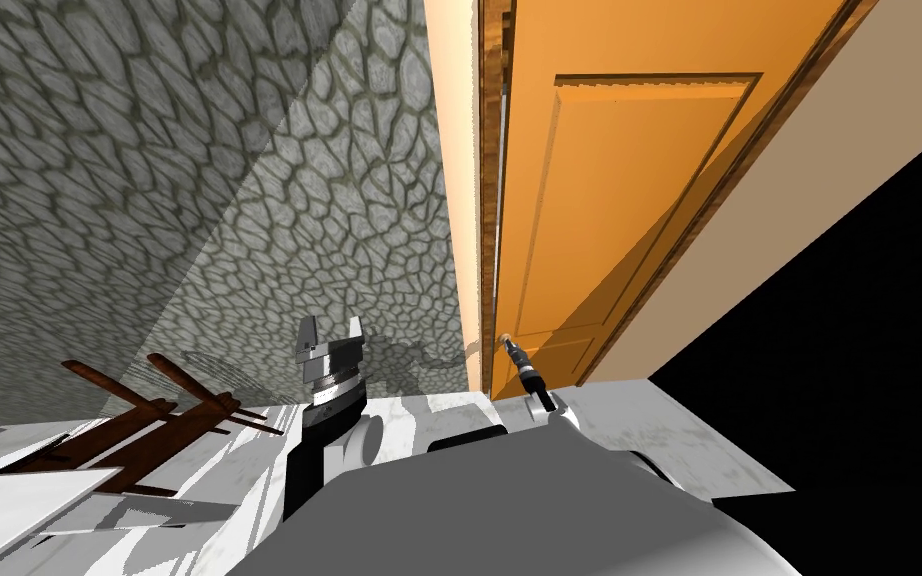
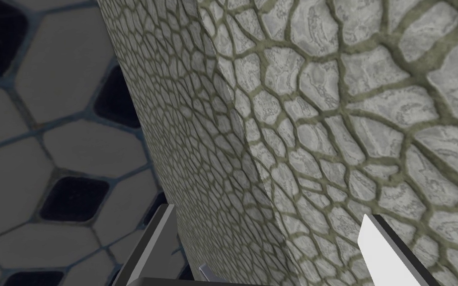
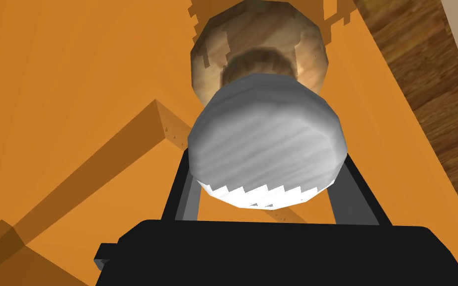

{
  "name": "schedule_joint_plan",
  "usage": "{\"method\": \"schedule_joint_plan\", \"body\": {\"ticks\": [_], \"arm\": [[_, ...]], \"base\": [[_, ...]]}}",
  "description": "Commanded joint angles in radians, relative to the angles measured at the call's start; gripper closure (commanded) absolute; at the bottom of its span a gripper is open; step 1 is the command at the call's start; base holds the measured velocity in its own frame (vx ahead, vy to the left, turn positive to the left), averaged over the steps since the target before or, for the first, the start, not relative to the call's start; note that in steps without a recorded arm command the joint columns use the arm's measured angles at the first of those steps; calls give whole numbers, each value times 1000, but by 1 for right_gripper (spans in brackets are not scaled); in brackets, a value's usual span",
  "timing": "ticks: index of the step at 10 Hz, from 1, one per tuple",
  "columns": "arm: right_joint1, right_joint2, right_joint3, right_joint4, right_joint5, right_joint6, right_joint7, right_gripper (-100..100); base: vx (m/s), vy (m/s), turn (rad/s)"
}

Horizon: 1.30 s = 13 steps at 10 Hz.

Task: Pull the door open

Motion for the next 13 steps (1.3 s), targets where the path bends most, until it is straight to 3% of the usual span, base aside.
{"method": "schedule_joint_plan", "body": {"ticks": [1, 8, 9, 13], "arm": [[28, 33, 27, -38, 10, 28, -13, 100], [28, 33, 27, -38, 10, 28, -13, 100], [45, 3, 13, -76, -4, 35, -49, 100], [46, -2, 22, -74, -29, 33, -138, 100]], "base": [[-13, 1, -6], [1, -1, -4], [-12, -23, -5], [-20, -8, 43]]}}
